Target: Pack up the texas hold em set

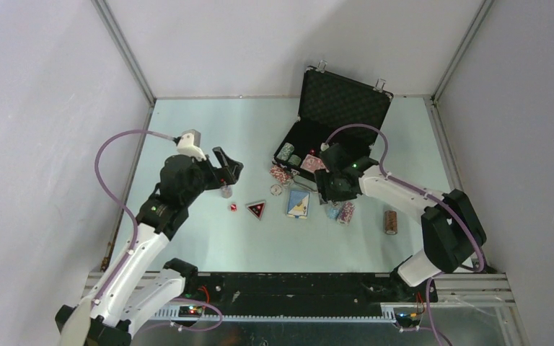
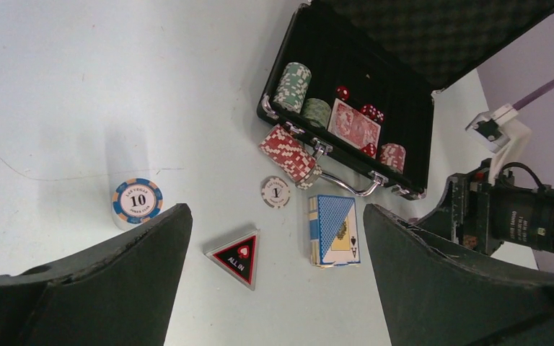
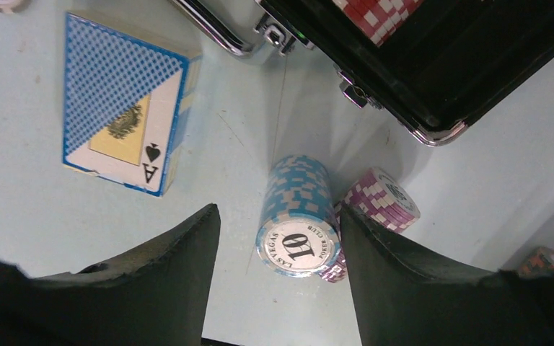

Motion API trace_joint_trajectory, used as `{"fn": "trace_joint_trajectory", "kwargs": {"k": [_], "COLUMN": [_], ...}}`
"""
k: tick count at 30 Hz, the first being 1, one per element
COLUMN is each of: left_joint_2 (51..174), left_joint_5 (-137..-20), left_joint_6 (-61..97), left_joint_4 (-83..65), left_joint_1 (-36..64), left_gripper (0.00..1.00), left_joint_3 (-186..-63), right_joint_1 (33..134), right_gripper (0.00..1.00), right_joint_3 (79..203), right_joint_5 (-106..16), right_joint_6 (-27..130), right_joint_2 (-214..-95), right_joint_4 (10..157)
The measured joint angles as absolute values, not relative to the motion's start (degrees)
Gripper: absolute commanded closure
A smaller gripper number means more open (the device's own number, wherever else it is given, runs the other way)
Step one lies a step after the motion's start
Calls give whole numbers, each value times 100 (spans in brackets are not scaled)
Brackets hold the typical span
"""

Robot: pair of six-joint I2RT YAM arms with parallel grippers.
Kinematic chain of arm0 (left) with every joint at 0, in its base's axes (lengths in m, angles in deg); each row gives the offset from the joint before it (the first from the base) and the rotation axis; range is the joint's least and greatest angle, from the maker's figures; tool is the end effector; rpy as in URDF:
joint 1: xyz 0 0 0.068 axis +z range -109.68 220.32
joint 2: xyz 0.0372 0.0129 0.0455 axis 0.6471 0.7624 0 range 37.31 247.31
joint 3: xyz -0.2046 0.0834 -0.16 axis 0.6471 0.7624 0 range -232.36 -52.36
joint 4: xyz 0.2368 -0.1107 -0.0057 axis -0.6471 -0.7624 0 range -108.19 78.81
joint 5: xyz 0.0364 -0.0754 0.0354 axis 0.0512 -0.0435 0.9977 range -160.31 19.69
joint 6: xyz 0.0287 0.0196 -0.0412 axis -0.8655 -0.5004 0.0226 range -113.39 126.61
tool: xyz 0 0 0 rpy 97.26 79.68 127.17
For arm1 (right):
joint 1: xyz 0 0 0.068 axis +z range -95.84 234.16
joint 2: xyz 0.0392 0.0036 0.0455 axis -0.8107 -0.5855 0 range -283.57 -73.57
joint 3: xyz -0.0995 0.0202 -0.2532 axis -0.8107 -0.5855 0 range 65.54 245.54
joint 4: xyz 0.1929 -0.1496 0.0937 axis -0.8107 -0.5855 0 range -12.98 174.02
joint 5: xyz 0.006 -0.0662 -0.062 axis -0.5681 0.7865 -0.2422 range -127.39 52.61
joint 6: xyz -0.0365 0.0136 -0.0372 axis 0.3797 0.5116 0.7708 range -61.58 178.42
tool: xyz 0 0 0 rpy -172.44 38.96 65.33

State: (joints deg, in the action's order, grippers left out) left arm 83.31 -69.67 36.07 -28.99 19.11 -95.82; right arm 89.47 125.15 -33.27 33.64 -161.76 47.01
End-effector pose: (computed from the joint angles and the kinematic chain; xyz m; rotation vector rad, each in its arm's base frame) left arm 0.1743 -0.0672 0.3143 -0.1492 1.9637 -0.5766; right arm 0.2470 0.1717 0.2132 -0.2293 2.7201 0.2104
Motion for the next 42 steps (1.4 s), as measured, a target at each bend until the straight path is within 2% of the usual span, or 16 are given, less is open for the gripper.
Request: {"fn": "trace_joint_trajectory", "kwargs": {"k": [5,14,18,25,29,34,42], "left_joint_2": [8355,8484,8657,8969,8991,9107,9509], "left_joint_5": [-7094,-7249,-7395,-7955,-8315,-8656,-8816], "left_joint_6": [3609,3607,3574,3148,2496,1530,457], "left_joint_4": [-2823,-2598,-2486,-1949,-1446,-1149,-1188], "left_joint_1": [1911,1832,1670,1323,892,298,-275], "left_gripper": [3,1,0,0,0,0,0], "left_joint_3": [-9573,-9573,-9573,-9571,-9549,-9549,-9628], "right_joint_1": [8975,8969,8943,8245,7804,7784,7911], "right_gripper": [38,65,71,78,78,78,78], "right_joint_3": [12515,12548,12826,13145,13291,13634,13663], "right_joint_5": [-3216,-3334,-3620,-5382,-6390,-7321,-8024], "right_joint_6": [3351,3338,3343,3290,3187,3139,2781], "right_joint_2": [-16326,-16466,-16464,-15902,-15555,-15507,-15494], "right_joint_4": [4511,4430,4202,4299,4384,4417,4640]}}
